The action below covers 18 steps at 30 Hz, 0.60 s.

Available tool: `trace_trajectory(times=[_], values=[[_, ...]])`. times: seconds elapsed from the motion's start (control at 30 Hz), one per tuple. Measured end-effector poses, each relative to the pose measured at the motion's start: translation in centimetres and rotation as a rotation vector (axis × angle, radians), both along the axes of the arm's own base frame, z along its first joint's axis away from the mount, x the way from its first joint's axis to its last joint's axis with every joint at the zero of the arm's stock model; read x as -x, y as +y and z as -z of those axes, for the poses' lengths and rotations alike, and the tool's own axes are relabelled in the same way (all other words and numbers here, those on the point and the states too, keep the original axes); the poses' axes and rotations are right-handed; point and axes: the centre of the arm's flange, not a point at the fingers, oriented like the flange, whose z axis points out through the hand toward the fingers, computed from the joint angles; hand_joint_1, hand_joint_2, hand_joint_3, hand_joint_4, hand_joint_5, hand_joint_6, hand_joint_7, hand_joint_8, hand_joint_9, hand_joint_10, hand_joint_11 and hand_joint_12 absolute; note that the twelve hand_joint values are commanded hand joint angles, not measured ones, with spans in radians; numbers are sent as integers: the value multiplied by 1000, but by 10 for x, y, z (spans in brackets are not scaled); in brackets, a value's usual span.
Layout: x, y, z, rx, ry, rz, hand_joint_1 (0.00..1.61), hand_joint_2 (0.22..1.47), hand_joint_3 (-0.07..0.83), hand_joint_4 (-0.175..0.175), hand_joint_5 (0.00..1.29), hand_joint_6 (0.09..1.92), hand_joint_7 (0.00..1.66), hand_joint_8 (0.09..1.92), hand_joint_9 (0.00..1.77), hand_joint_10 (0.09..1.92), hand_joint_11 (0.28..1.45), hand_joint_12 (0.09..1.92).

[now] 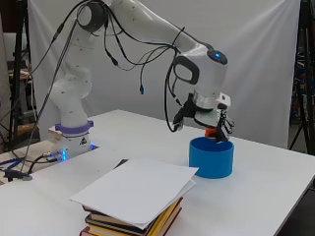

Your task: Teleoperate dual arm-hand system to pick and place objects

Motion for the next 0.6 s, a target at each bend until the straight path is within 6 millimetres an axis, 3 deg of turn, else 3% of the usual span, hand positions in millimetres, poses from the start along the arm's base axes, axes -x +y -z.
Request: trace_trajectory(times=[0.03, 0.1, 0.17, 0.33, 0.47, 0.6], values=[[1, 0, 1, -5, -3, 4, 236, 958, -6, 8, 240, 289, 396, 442, 568, 469, 549, 409], [4, 0, 1, 6, -23, 20, 57, 884, -10, -14, 61, 87, 102, 105, 261, 114, 445, 100], [6, 0, 2, 52, -44, 54, 11, 853, -15, -15, 13, 87, 22, 87, 167, 87, 410, 87], [7, 2, -17, 100, -108, 132, 0, 864, 0, 20, 80, 87, 144, 87, 237, 87, 417, 87], [5, 0, -53, 80, -181, 123, 0, 859, -1, 59, 99, 87, 207, 87, 286, 87, 436, 87], [5, -2, -103, 117, -237, 140, 0, 854, -1, 72, 123, 87, 247, 87, 335, 87, 454, 87]])
